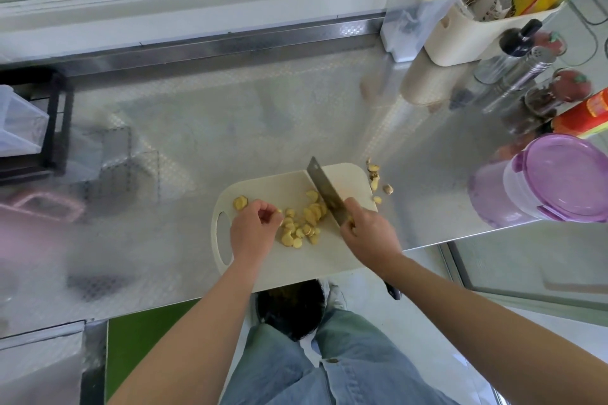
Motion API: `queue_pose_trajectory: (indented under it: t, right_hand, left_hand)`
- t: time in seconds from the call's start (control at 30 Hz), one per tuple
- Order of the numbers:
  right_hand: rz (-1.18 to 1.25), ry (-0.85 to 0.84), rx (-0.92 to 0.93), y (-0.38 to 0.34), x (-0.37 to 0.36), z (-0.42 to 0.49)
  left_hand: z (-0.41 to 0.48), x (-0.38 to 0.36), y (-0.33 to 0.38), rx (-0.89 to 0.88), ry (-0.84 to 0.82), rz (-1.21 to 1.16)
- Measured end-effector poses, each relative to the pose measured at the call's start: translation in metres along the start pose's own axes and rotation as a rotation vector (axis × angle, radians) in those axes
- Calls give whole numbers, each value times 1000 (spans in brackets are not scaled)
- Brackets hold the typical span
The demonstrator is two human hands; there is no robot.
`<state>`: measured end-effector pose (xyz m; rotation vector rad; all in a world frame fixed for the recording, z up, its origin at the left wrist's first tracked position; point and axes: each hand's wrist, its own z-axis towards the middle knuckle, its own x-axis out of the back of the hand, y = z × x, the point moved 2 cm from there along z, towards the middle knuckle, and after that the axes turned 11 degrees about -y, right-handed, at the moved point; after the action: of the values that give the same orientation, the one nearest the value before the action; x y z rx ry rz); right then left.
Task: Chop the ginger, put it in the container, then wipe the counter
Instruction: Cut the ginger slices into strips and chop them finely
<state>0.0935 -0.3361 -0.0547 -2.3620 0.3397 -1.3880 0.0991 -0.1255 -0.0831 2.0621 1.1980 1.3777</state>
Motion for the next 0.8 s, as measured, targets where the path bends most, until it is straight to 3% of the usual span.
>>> queue_pose_trajectory:
  t: [0.17,0.33,0.5,0.67,0.8]
  right_hand:
    - [-106,-33,117,-29,-14,1]
    - [-141,131,56,-14,2,8]
    - [-379,64,187,-14,-12,-2]
    - [-270,309,167,0,6,5]
    - [-99,314,82,11,17,18]
  left_hand:
    - [-4,6,-7,26,15,-28]
    - [-7,10,-7,31,8,4]
    - [-8,8,-8,33,1,-66]
    - [-4,9,-7,41,13,-92]
    - [-4,6,-6,52,28,-139]
